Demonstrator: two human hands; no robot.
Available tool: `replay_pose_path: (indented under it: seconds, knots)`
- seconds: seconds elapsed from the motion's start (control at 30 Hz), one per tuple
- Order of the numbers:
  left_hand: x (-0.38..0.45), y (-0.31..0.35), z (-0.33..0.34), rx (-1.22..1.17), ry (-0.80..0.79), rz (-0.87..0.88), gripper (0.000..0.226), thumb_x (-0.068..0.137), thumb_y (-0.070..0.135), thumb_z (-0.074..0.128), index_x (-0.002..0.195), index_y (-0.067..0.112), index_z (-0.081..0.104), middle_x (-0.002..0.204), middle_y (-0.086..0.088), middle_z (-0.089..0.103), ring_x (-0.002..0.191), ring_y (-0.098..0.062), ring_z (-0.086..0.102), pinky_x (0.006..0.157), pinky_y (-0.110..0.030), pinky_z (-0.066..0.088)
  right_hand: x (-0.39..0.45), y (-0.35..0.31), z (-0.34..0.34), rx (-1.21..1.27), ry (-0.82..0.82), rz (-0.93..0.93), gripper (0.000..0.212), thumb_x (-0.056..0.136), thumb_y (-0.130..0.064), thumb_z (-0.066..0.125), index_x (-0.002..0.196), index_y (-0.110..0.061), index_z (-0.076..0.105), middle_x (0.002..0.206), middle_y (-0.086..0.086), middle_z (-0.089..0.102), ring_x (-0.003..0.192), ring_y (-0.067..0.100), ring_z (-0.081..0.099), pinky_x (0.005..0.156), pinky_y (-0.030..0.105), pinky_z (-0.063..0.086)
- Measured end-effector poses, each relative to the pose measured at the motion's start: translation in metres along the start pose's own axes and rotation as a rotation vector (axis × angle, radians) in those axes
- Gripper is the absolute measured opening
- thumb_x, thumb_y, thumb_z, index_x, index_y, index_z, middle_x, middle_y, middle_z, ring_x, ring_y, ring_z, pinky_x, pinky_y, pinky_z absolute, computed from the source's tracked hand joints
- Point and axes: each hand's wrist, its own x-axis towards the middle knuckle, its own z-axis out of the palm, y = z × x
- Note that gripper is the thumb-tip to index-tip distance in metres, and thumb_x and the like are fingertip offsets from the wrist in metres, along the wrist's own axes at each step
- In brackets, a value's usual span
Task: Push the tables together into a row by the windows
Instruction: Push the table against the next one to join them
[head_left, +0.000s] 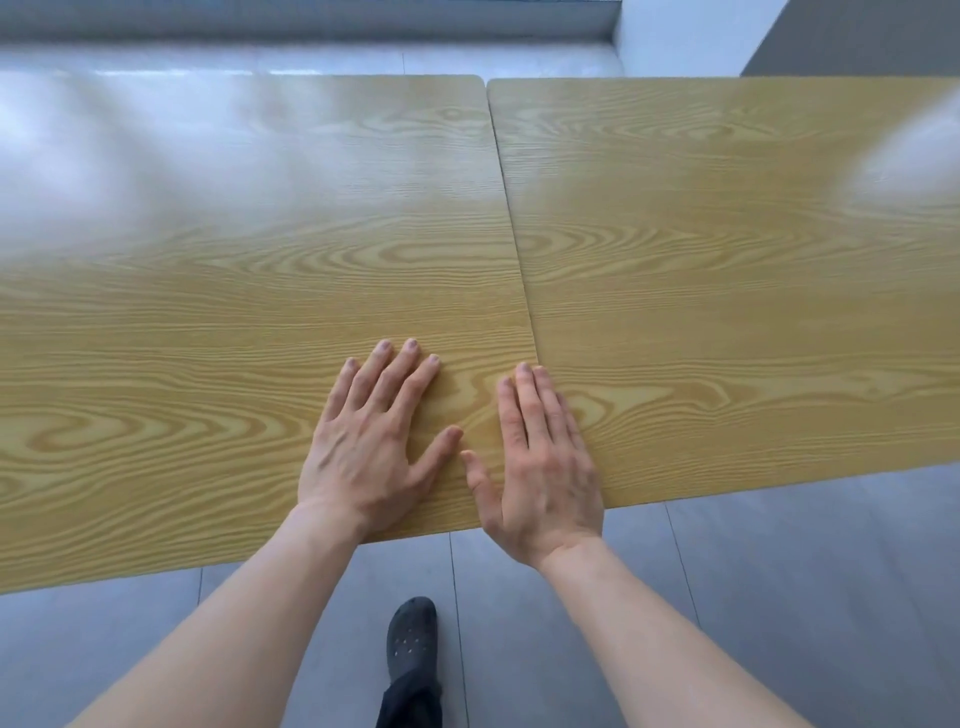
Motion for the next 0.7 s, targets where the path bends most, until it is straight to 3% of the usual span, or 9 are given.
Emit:
replay_pose_path:
  seconds: [0.3,0.5,0.6,0.7]
  knots:
    - [0.006,-0.001,0.000,0.021,-0.001,-0.007,0.077,0.097,0.072,0.030,0.162,0.031,0.024,0.172,0.008,0.016,0.160,-0.014,0.001,0.129,-0.046,0.008,0.009,0.000,0.000,-0.021,-0.030,-0.002,0.080,0.100,-0.057,0.035,0.161,-0.005,0.027,0.171,0.014,0.015,0.160,0.026,0.007,0.129,0.047,0.014]
    - [0.009,-0.003,-0.005,0.000,-0.040,0.001,0.081,0.097,0.075,0.027,0.163,0.028,0.024,0.172,0.006,0.015,0.160,-0.015,-0.001,0.129,-0.049,0.011,0.013,0.000,-0.009,-0.014,-0.102,0.004,0.082,0.101,-0.063,0.035,0.161,-0.008,0.028,0.172,0.010,0.017,0.160,0.022,0.006,0.128,0.046,0.019]
    - [0.012,-0.008,-0.014,-0.040,-0.057,0.023,0.078,0.097,0.075,0.028,0.160,0.029,0.033,0.169,0.006,0.027,0.159,-0.016,0.012,0.128,-0.046,0.014,0.033,-0.001,-0.023,0.001,-0.123,0.021,0.081,0.100,-0.068,0.033,0.159,-0.012,0.035,0.170,0.004,0.024,0.159,0.016,0.010,0.126,0.040,0.021]
    - [0.040,-0.027,-0.037,-0.061,-0.015,-0.004,0.076,0.098,0.075,0.026,0.157,0.029,0.038,0.164,0.006,0.037,0.157,-0.017,0.023,0.127,-0.043,0.017,0.081,-0.006,-0.041,0.005,-0.106,0.016,0.080,0.101,-0.068,0.024,0.160,-0.014,0.031,0.170,0.002,0.023,0.159,0.013,0.008,0.128,0.035,0.012]
